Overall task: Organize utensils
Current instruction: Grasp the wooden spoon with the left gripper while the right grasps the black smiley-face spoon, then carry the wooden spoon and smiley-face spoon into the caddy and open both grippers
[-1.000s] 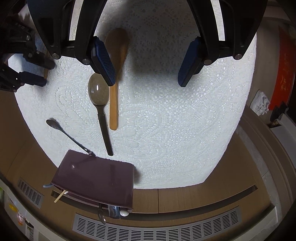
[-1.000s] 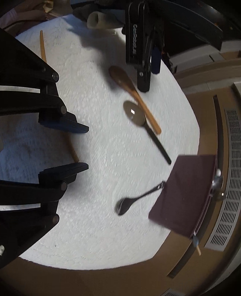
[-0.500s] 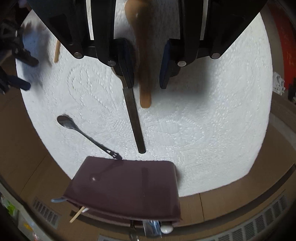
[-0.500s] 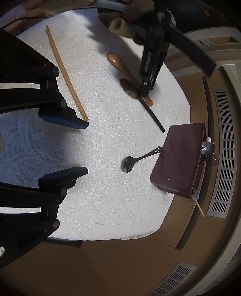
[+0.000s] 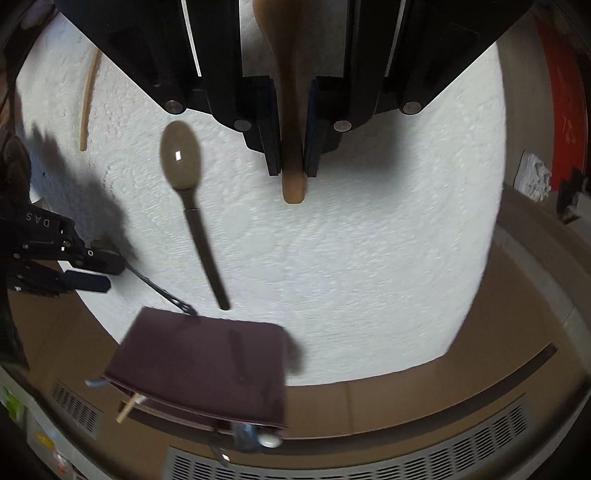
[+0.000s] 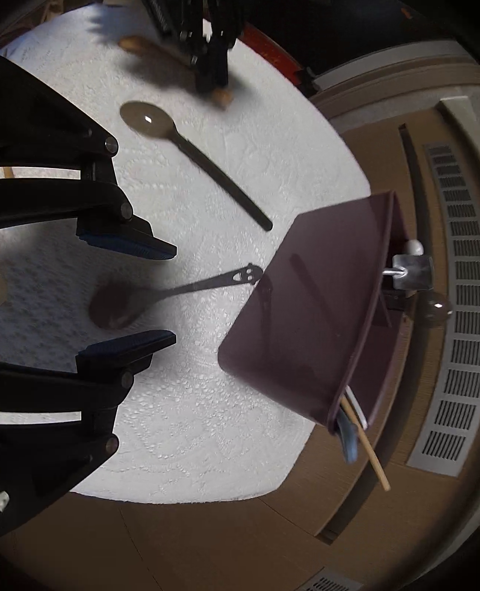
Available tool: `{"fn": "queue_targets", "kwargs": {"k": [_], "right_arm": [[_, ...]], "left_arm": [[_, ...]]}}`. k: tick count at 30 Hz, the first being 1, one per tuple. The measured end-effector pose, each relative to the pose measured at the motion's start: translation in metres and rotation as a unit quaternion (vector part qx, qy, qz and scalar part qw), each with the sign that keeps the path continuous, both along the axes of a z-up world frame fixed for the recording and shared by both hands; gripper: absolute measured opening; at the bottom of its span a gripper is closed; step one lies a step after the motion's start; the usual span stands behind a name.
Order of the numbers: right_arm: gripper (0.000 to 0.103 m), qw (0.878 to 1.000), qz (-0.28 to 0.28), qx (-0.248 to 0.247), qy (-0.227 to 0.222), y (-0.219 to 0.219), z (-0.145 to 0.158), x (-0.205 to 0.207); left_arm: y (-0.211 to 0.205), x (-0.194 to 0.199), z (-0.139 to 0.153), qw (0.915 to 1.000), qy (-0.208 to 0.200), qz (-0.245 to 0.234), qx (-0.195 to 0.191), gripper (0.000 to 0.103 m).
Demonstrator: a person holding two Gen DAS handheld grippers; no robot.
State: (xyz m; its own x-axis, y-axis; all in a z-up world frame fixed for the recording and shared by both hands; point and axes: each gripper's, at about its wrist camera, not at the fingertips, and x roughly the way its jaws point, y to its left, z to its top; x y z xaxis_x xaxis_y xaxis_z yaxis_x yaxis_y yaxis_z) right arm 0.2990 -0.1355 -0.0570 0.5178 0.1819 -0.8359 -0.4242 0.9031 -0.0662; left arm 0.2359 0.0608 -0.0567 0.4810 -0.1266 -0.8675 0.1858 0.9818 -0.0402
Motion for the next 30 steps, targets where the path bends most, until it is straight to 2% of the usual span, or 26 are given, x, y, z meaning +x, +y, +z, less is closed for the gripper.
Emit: {"fn": "queue_targets", "kwargs": {"k": [6, 9, 11, 12, 13, 14, 15, 17, 20, 23, 25, 29, 30], "right_arm": [[0.038, 1.000, -0.016, 0.014, -0.012, -0.019, -0.004, -0.034], [0.038, 0.999, -0.030, 0.006, -0.012, -0.019, -0.017, -0.034], [0.038, 0.999, -0.040, 0.019, -0.015, -0.020, -0.019, -0.030], [0.035, 0.999, -0.041, 0.018, -0.016, -0.020, -0.019, -0.028], [0.026, 0.999, -0.044, 0.012, -0.019, -0.019, -0.018, -0.027], [0.026, 0.999, -0.046, 0.009, -0.022, -0.019, -0.016, -0.027], [0.026, 0.998, -0.047, 0.006, -0.031, -0.020, -0.009, -0.030], [0.026, 0.997, -0.046, -0.003, -0.058, -0.020, 0.008, -0.039], [0.026, 0.993, -0.041, -0.007, -0.107, -0.017, 0.049, -0.056], [0.026, 0.989, -0.032, -0.005, -0.145, -0.012, 0.086, -0.066], [0.026, 0.988, -0.024, 0.003, -0.155, -0.008, 0.101, -0.068], [0.026, 0.988, -0.026, 0.010, -0.155, -0.003, 0.108, -0.064], [0.026, 0.988, -0.025, 0.015, -0.152, -0.003, 0.108, -0.064]], "left_arm": [[0.012, -0.009, 0.003, 0.9989, -0.020, 0.006, -0.041, 0.013], [0.011, -0.011, 0.004, 0.9984, -0.022, 0.007, -0.053, 0.014], [0.013, -0.013, 0.005, 0.9984, -0.021, 0.014, -0.050, 0.014], [0.016, -0.014, 0.004, 0.9985, -0.018, 0.019, -0.048, 0.014], [0.020, -0.017, 0.004, 0.9985, -0.016, 0.024, -0.048, 0.015], [0.022, -0.019, 0.003, 0.9984, -0.012, 0.028, -0.049, 0.016], [0.024, -0.021, 0.002, 0.9982, -0.008, 0.031, -0.050, 0.017], [0.024, -0.024, 0.000, 0.9981, -0.001, 0.032, -0.052, 0.026], [0.020, -0.026, 0.001, 0.9984, 0.006, 0.026, -0.049, 0.034], [0.010, -0.021, 0.003, 0.9993, 0.010, 0.020, -0.030, 0.036], [0.003, -0.013, -0.001, 0.9996, 0.017, 0.017, -0.011, 0.036], [-0.001, 0.001, -0.012, 0.9992, 0.037, 0.014, -0.005, 0.034], [-0.001, 0.002, -0.013, 0.9994, 0.032, 0.014, -0.004, 0.033]]}}
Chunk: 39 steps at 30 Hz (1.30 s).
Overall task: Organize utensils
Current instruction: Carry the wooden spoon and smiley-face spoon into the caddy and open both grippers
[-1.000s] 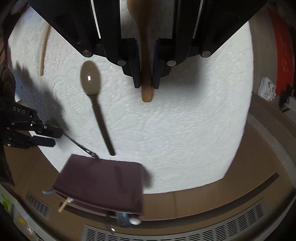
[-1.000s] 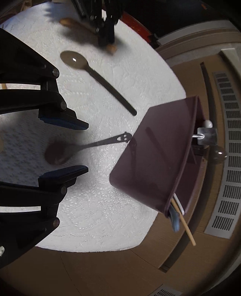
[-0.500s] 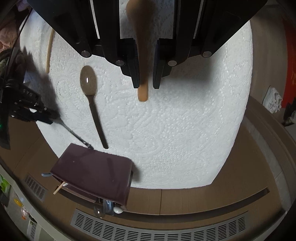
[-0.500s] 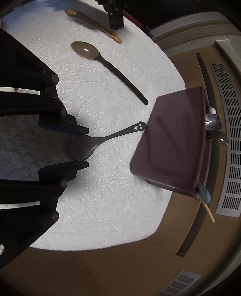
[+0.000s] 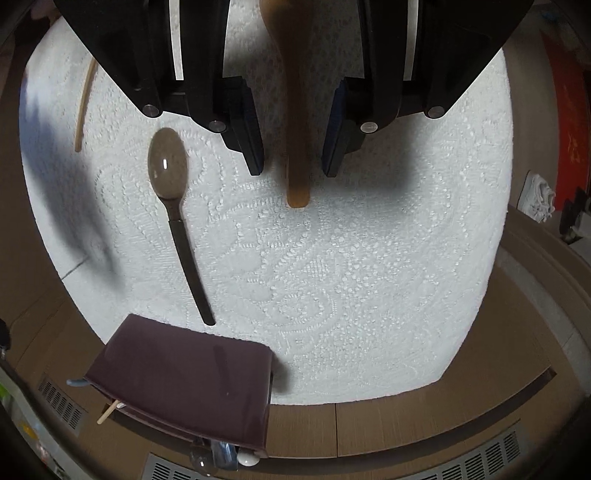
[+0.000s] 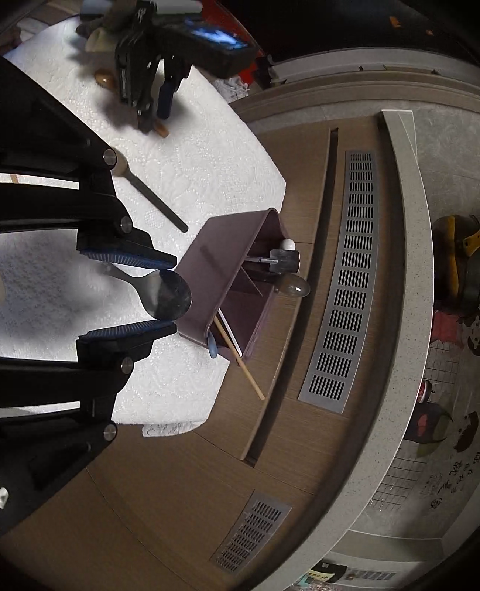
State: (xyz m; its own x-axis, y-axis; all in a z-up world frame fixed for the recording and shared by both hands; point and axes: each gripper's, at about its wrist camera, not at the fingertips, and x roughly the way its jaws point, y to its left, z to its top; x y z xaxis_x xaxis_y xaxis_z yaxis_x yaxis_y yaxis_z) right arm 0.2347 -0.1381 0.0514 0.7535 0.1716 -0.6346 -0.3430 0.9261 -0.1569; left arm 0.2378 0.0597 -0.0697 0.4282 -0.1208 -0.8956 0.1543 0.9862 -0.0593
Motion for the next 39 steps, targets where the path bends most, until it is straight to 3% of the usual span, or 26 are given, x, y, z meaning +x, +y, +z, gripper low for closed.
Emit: {"fn": "queue_targets", "kwargs": {"k": [2, 4, 9, 14, 24, 28, 33, 39], "right_arm": [[0.026, 1.000, 0.000, 0.007, 0.003, -0.002, 0.000, -0.005], [0.026, 1.000, -0.001, 0.012, 0.007, -0.005, -0.001, -0.007], [0.026, 1.000, -0.006, 0.013, 0.010, -0.012, -0.002, -0.022], [0.026, 1.000, -0.007, 0.006, 0.009, -0.016, 0.000, -0.035], [0.026, 1.000, -0.015, 0.014, -0.006, -0.025, 0.015, -0.046], [0.026, 0.999, -0.021, 0.024, -0.024, -0.029, 0.040, -0.040], [0.026, 0.996, -0.016, 0.028, -0.085, -0.030, 0.110, -0.023], [0.026, 0.993, -0.023, 0.042, -0.112, -0.032, 0.170, 0.022]], "left_arm": [[0.001, -0.001, 0.001, 0.9999, -0.013, 0.007, 0.001, 0.013], [0.002, -0.007, 0.004, 0.9991, -0.039, 0.012, 0.009, 0.013], [0.009, -0.037, 0.031, 0.9945, -0.091, 0.023, -0.047, 0.013], [0.000, -0.060, 0.067, 0.9864, -0.144, 0.015, -0.078, 0.013], [-0.034, -0.056, 0.127, 0.9734, -0.210, -0.020, -0.089, 0.012], [-0.047, -0.042, 0.166, 0.9659, -0.244, -0.033, -0.080, 0.012], [-0.063, -0.007, 0.242, 0.9496, -0.302, -0.055, -0.063, 0.012], [-0.071, 0.032, 0.299, 0.9328, -0.349, -0.071, -0.054, 0.012]]}}
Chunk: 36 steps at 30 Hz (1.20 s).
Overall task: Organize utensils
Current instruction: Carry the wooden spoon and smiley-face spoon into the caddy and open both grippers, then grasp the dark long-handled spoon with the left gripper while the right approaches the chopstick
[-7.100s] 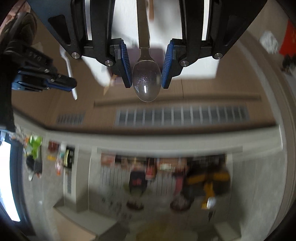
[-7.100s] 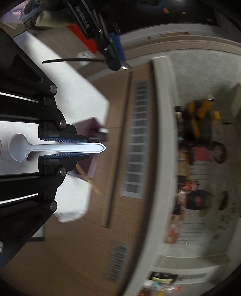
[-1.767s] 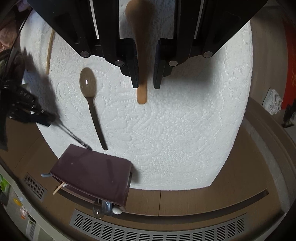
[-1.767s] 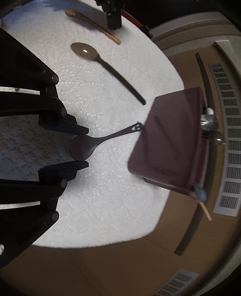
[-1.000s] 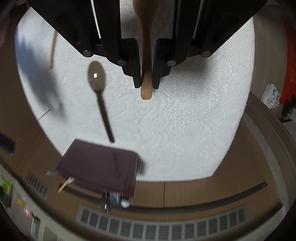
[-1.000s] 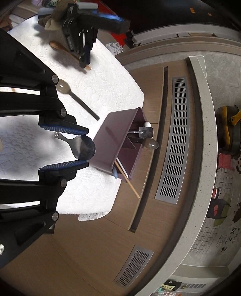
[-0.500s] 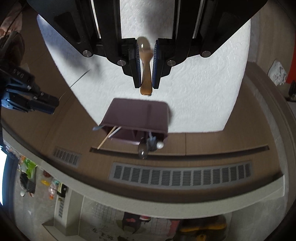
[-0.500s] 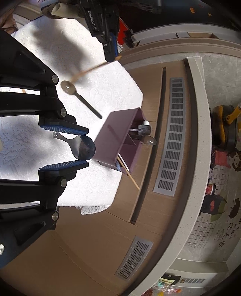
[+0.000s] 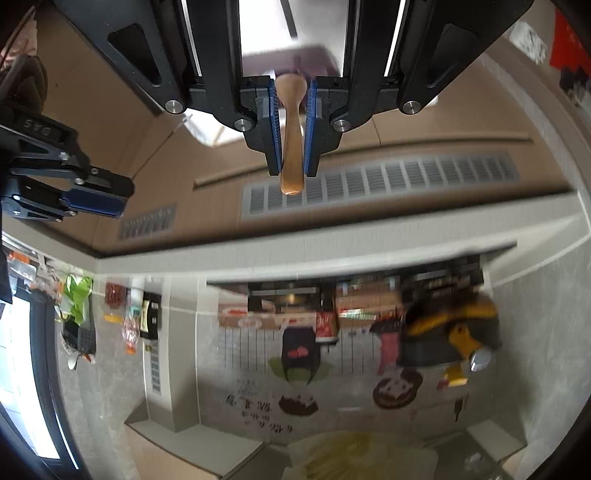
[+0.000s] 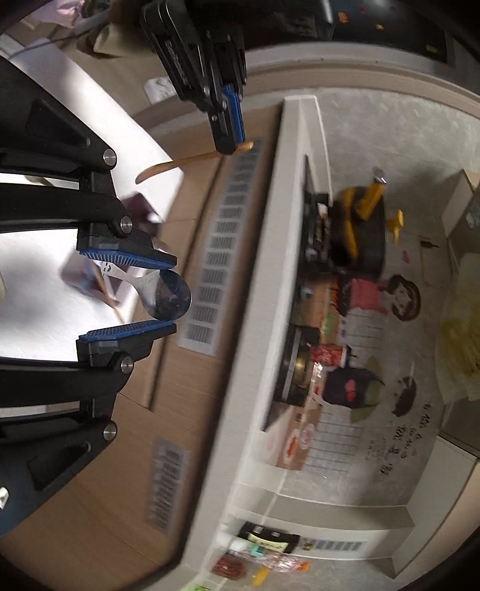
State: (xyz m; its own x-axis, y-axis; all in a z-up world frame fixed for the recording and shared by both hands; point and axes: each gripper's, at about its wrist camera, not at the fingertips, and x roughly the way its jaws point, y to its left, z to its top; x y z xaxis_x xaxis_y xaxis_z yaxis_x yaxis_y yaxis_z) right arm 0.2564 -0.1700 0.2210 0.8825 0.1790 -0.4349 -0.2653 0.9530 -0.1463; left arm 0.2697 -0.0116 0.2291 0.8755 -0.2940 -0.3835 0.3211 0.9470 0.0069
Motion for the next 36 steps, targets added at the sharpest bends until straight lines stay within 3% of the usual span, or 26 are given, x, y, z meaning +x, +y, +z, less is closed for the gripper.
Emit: {"fn": "queue_targets", "kwargs": {"k": [3, 6, 13, 17, 20, 24, 28, 32, 36], "right_arm": [[0.026, 1.000, -0.001, -0.006, 0.006, 0.005, 0.003, 0.024], [0.026, 1.000, -0.003, -0.009, 0.026, 0.011, -0.009, 0.049], [0.026, 0.995, -0.004, -0.019, 0.102, 0.021, -0.069, 0.096], [0.028, 0.987, 0.000, -0.023, 0.157, 0.022, -0.099, 0.116], [0.033, 0.985, -0.006, -0.027, 0.172, 0.023, -0.116, 0.121], [0.038, 0.984, -0.011, -0.028, 0.176, 0.019, -0.127, 0.113], [0.057, 0.985, -0.019, -0.034, 0.167, 0.016, -0.128, 0.083], [0.069, 0.985, -0.010, -0.042, 0.168, 0.018, -0.137, 0.039], [0.073, 0.979, 0.007, -0.044, 0.200, 0.020, -0.164, -0.010]], "left_arm": [[0.000, 0.019, 0.008, 0.9999, -0.010, 0.001, -0.002, 0.012], [-0.001, 0.044, -0.001, 0.9999, 0.002, -0.003, -0.012, 0.012], [-0.003, 0.095, -0.058, 0.9972, 0.064, -0.014, -0.037, 0.012], [-0.008, 0.114, -0.094, 0.9932, 0.107, -0.020, -0.040, 0.014], [-0.009, 0.120, -0.115, 0.9904, 0.134, -0.012, -0.032, 0.015], [-0.009, 0.112, -0.131, 0.9878, 0.154, 0.001, -0.024, 0.021], [-0.007, 0.085, -0.138, 0.9883, 0.152, 0.012, -0.008, 0.033], [-0.004, 0.056, -0.145, 0.9879, 0.154, 0.015, -0.001, 0.044], [0.004, 0.023, -0.155, 0.9869, 0.160, 0.023, 0.000, 0.050]]}}
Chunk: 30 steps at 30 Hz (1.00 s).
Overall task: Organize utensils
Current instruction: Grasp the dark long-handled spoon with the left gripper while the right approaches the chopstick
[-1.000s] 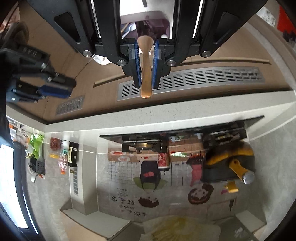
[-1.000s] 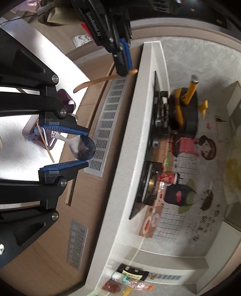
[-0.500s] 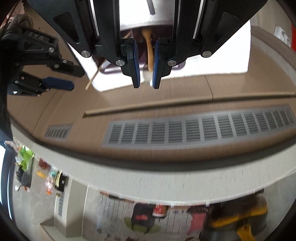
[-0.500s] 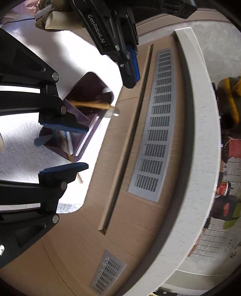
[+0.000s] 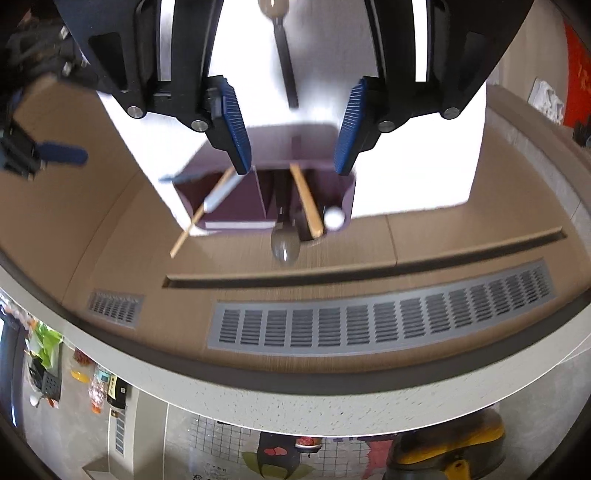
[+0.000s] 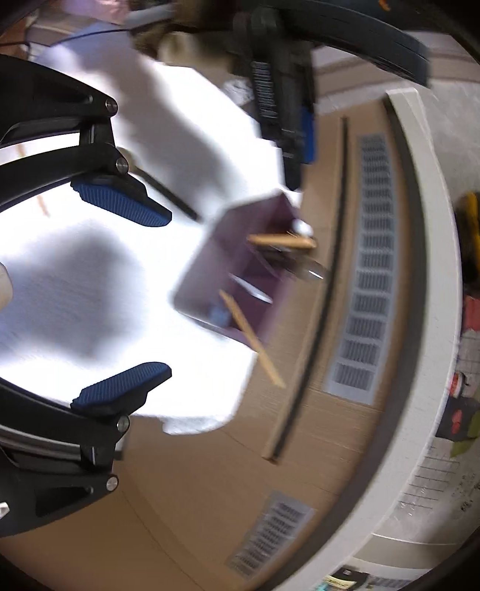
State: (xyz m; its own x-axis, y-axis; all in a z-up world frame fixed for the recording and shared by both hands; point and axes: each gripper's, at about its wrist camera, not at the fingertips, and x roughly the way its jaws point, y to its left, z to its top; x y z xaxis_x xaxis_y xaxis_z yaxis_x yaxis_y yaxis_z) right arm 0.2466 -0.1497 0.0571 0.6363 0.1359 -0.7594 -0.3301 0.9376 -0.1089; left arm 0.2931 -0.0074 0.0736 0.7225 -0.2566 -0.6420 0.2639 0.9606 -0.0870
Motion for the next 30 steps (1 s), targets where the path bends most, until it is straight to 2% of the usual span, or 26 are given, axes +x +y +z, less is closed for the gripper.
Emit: {"fn": "queue_targets", "kwargs": {"k": [2, 6, 9, 13, 14, 17, 21, 23, 24, 26, 30], "right_arm": [[0.073, 1.000, 0.004, -0.007, 0.023, 0.003, -0.018, -0.020], [0.073, 0.997, 0.012, -0.018, 0.070, 0.012, -0.052, -0.057], [0.072, 0.993, 0.009, 0.008, 0.116, 0.013, -0.075, -0.079], [0.064, 0.981, 0.017, 0.060, 0.181, 0.024, -0.098, -0.094], [0.059, 0.980, 0.021, 0.062, 0.188, 0.029, -0.102, -0.097], [0.053, 0.976, 0.041, 0.064, 0.204, 0.052, -0.114, -0.102], [0.046, 0.979, 0.066, 0.028, 0.191, 0.078, -0.129, -0.103], [0.034, 0.984, 0.076, -0.002, 0.159, 0.083, -0.129, -0.104], [0.030, 0.986, 0.084, -0.017, 0.145, 0.083, -0.129, -0.105], [0.021, 0.986, 0.095, -0.033, 0.131, 0.079, -0.127, -0.103], [0.015, 0.988, 0.089, -0.064, 0.105, 0.052, -0.128, -0.091]], "left_arm": [[0.005, -0.014, -0.006, 1.0000, 0.002, 0.008, 0.002, 0.057], [0.022, -0.047, -0.018, 0.9994, 0.010, 0.032, 0.003, 0.059], [0.037, -0.068, -0.029, 0.9984, 0.021, 0.052, 0.000, 0.062], [0.061, -0.092, -0.046, 0.9960, 0.038, 0.081, 0.003, 0.064], [0.066, -0.095, -0.050, 0.9953, 0.042, 0.087, 0.003, 0.064], [0.078, -0.100, -0.062, 0.9932, 0.056, 0.102, 0.004, 0.064], [0.083, -0.099, -0.077, 0.9913, 0.075, 0.109, 0.004, 0.064], [0.081, -0.099, -0.086, 0.9909, 0.084, 0.105, 0.003, 0.065], [0.079, -0.098, -0.090, 0.9908, 0.090, 0.101, 0.004, 0.065], [0.072, -0.095, -0.097, 0.9910, 0.101, 0.088, 0.002, 0.065], [0.047, -0.091, -0.114, 0.9913, 0.124, 0.043, -0.007, 0.065]]}}
